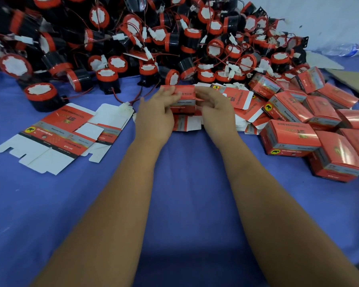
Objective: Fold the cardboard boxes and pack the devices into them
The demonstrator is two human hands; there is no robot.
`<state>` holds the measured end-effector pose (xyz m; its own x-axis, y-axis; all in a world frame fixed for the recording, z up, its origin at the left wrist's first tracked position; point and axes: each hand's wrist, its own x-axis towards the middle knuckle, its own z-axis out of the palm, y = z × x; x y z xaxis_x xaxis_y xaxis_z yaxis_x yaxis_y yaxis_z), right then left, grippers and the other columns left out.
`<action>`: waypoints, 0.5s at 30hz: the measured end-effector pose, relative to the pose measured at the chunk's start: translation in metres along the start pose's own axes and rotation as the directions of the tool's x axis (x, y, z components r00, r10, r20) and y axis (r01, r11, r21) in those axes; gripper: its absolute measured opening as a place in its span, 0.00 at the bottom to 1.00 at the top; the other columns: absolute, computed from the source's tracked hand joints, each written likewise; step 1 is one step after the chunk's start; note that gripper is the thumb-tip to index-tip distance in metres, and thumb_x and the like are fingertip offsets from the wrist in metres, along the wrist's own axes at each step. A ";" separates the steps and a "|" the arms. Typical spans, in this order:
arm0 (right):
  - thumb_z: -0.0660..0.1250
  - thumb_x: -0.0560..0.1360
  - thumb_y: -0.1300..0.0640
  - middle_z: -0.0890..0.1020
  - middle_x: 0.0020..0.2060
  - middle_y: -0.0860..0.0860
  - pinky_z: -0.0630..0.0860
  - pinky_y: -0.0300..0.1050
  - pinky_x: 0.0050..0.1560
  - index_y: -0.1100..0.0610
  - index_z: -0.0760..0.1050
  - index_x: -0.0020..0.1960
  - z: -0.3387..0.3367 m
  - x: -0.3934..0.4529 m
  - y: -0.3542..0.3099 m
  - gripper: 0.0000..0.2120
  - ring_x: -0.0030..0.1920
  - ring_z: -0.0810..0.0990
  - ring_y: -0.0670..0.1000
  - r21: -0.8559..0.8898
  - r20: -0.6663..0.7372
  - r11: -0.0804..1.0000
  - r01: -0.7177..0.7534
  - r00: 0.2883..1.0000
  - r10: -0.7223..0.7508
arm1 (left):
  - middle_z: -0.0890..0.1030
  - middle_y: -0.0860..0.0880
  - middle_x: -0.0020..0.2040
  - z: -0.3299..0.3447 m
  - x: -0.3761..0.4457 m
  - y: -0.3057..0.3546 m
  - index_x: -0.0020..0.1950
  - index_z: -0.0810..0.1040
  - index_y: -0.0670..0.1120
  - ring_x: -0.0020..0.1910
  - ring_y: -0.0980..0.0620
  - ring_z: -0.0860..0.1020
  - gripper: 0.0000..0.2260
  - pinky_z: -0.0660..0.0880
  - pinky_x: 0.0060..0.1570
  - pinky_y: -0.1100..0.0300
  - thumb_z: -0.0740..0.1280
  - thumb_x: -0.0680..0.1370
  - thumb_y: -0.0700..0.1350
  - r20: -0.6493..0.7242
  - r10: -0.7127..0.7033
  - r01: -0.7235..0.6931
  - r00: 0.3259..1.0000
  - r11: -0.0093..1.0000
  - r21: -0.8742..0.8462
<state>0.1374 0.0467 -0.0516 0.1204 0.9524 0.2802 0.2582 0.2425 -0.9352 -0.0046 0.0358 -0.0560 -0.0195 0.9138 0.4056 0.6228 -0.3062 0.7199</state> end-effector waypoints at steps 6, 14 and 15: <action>0.54 0.73 0.74 0.77 0.61 0.46 0.70 0.31 0.63 0.50 0.79 0.65 0.001 0.000 0.004 0.30 0.63 0.74 0.45 -0.187 0.064 0.977 0.106 0.993 -0.095 | 0.79 0.58 0.60 -0.010 0.006 -0.004 0.70 0.75 0.49 0.55 0.68 0.77 0.18 0.78 0.50 0.68 0.60 0.82 0.35 -0.093 -0.361 0.201 0.928 0.695 -0.691; 0.60 0.74 0.72 0.76 0.58 0.52 0.73 0.41 0.57 0.57 0.80 0.51 0.012 0.005 0.000 0.15 0.58 0.74 0.49 -0.188 0.032 0.975 0.117 0.993 -0.113 | 0.81 0.56 0.53 -0.001 0.010 0.000 0.63 0.78 0.50 0.55 0.60 0.79 0.13 0.77 0.55 0.66 0.68 0.79 0.40 -0.132 -0.290 0.199 0.948 0.863 -0.465; 0.61 0.73 0.70 0.77 0.57 0.54 0.74 0.44 0.56 0.55 0.78 0.48 0.013 0.006 -0.001 0.13 0.57 0.75 0.51 -0.186 0.042 0.975 0.121 0.992 -0.115 | 0.81 0.57 0.51 -0.001 0.010 0.000 0.62 0.77 0.52 0.53 0.62 0.80 0.13 0.77 0.51 0.68 0.69 0.79 0.39 -0.140 -0.294 0.199 0.945 0.861 -0.467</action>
<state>0.1255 0.0545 -0.0522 0.0495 0.9252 0.3763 0.4450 0.3169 -0.8376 -0.0059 0.0442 -0.0512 -0.3111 0.9168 0.2504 0.1670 -0.2066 0.9641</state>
